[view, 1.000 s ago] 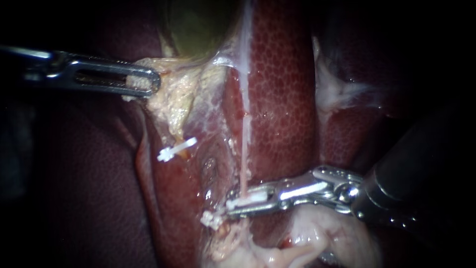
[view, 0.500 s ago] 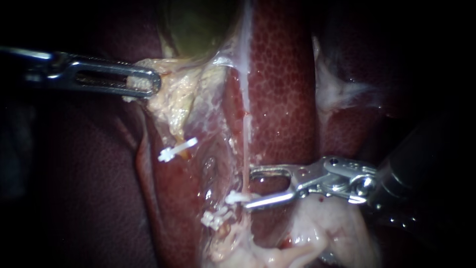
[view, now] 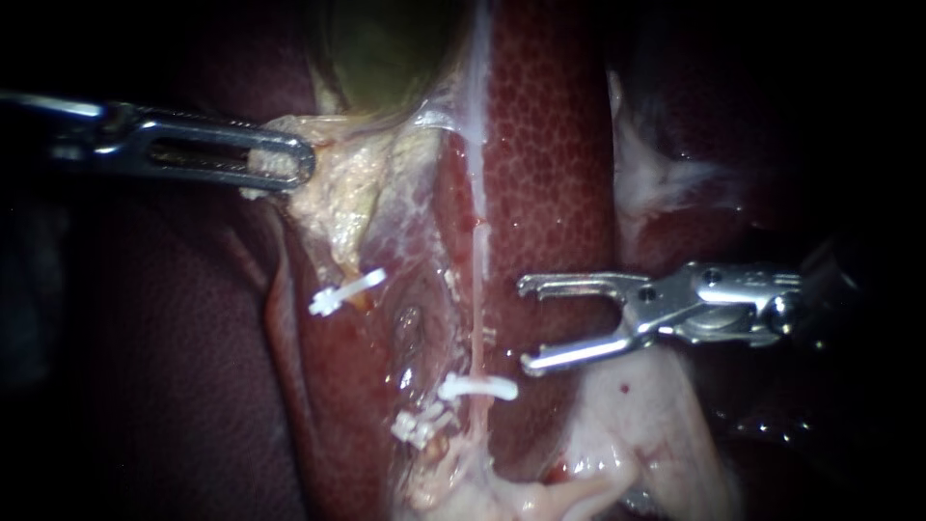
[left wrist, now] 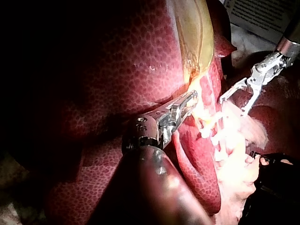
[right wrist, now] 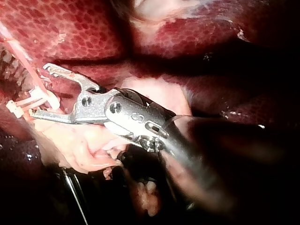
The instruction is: Going back first clip right tube
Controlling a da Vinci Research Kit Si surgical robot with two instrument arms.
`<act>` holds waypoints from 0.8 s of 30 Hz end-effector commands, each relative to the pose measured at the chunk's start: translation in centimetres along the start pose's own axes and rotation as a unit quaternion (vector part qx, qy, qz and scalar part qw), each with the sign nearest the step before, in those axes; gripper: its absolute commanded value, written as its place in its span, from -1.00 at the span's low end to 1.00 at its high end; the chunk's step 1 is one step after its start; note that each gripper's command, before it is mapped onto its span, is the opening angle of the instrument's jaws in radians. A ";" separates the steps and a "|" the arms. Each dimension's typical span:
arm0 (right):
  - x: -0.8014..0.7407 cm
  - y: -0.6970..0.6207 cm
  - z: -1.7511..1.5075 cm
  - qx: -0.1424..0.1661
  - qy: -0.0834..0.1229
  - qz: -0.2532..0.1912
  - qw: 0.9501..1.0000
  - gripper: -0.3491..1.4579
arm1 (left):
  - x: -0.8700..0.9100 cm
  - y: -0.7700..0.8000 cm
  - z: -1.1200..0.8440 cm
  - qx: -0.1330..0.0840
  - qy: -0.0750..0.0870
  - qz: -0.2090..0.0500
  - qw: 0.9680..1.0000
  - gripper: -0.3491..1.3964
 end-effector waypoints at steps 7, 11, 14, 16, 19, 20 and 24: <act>0.27 -0.06 -0.16 0.005 0.003 -0.015 1.000 0.05 | 0.02 0.01 0.04 -0.001 0.000 0.001 1.000 -1.00; 0.34 -0.08 -0.22 0.006 0.001 -0.018 1.000 0.05 | 0.08 0.01 0.13 -0.004 -0.002 0.002 1.000 -1.00; 0.36 -0.08 -0.24 0.006 0.001 -0.018 1.000 0.05 | 0.16 0.03 0.25 -0.002 0.001 0.005 1.000 -1.00; 0.36 -0.08 -0.24 0.006 0.001 -0.018 1.000 0.05 | 0.22 0.05 0.34 -0.001 0.004 0.007 1.000 -1.00; 0.36 -0.08 -0.24 0.006 0.001 -0.018 1.000 0.05 | 0.33 0.09 0.54 0.001 0.013 0.010 1.000 -1.00; 0.36 -0.08 -0.24 0.006 0.001 -0.018 1.000 0.05 | 0.37 0.11 0.62 0.001 0.015 0.012 1.000 -1.00; 0.34 -0.08 -0.24 0.006 0.001 -0.016 1.000 0.05 | 0.47 0.13 0.83 0.002 0.023 0.012 1.000 -1.00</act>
